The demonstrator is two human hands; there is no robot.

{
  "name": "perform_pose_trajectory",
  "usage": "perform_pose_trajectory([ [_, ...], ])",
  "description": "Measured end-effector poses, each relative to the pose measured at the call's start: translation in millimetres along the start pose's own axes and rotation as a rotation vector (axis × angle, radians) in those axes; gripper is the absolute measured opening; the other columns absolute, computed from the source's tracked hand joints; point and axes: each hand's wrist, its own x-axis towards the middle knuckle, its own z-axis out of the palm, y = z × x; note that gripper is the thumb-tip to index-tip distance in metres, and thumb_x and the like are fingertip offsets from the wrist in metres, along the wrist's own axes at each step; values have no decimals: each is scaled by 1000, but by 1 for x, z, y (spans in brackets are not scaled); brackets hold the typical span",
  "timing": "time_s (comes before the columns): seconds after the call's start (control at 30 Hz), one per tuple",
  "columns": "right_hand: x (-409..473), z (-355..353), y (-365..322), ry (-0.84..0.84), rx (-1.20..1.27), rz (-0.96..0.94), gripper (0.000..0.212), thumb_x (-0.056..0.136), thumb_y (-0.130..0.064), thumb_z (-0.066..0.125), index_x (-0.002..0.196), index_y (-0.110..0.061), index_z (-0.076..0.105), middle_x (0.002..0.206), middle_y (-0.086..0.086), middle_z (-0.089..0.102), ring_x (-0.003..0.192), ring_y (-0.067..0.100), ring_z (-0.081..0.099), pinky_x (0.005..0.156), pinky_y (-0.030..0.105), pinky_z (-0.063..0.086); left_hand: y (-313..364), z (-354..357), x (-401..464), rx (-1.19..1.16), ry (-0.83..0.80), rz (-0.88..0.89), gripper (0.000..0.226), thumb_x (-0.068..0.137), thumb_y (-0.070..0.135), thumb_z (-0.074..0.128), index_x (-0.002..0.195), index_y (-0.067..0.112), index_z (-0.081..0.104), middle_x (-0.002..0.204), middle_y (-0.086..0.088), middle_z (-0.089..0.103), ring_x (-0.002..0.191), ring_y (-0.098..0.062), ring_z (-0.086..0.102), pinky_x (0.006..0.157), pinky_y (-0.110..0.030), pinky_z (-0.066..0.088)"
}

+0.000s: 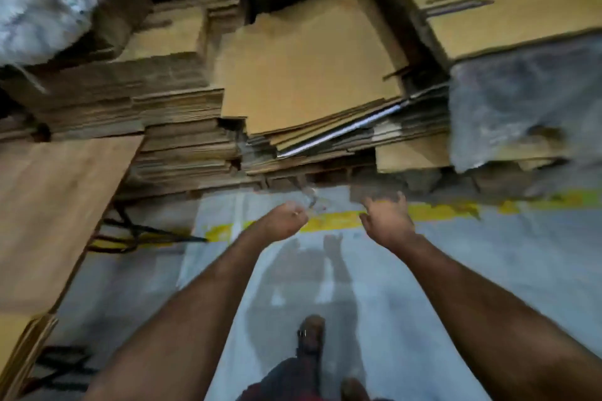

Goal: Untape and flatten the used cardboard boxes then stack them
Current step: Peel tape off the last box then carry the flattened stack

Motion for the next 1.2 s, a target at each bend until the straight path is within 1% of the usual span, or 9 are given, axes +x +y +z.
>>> perform_pose_trajectory([
  [0.1,-25,30,56,-45,53,143,33,99,-37,42,125,-23,57,126,5,62,120,27,55,107,41,30,38,31,43,159,-293,52,24,103,22,44,83,11,51,76,-9,46,65,-15,43,46,-13,33],
  [0.2,-52,55,101,-111,130,339,34,100,-34,41,126,-21,58,127,7,60,122,27,53,109,41,28,73,71,87,276,-435,191,31,96,35,44,73,14,46,79,-15,42,66,-18,39,50,-21,27],
  [0.33,-91,79,140,-133,279,627,37,98,-35,42,130,-21,55,130,7,59,123,27,52,107,39,32,124,127,122,334,-518,269,33,103,24,42,71,25,44,93,-5,51,90,-15,47,70,-23,36],
  [0.47,-147,100,151,-159,474,954,44,99,-39,44,140,-24,49,139,5,54,129,26,49,111,40,31,163,192,122,475,-756,437,32,101,23,46,87,-5,55,109,-31,60,91,-27,59,69,-31,34],
  [0.57,-211,121,136,-149,541,1171,44,99,-40,44,140,-24,49,137,5,55,127,26,50,110,40,32,186,248,97,623,-944,589,27,100,24,46,88,4,60,93,-28,61,78,-25,57,65,-33,37],
  [0.67,-273,146,108,-147,622,1383,44,99,-39,44,140,-24,48,137,5,55,126,26,50,111,42,31,200,307,60,746,-1096,735,28,100,22,47,72,17,49,75,-9,53,74,-19,50,66,-29,37],
  [0.83,-374,184,35,-100,765,1716,44,98,-39,46,138,-22,49,134,8,53,125,30,50,107,41,35,176,387,-35,953,-1297,857,29,100,31,46,106,7,61,117,-12,64,110,-26,59,91,-31,43],
  [1.07,-472,244,-73,-41,959,2036,47,99,-36,42,142,-17,45,141,12,47,128,33,44,105,43,35,89,473,-173,1149,-1483,961,22,99,30,43,98,16,60,107,-5,64,101,-22,60,86,-30,46],
  [1.2,-512,261,-122,59,835,2207,38,98,-31,46,131,-14,53,132,11,52,119,31,48,97,43,42,41,504,-240,1163,-1488,1010,28,100,33,43,109,13,60,111,-8,64,106,-27,59,89,-33,47],
])
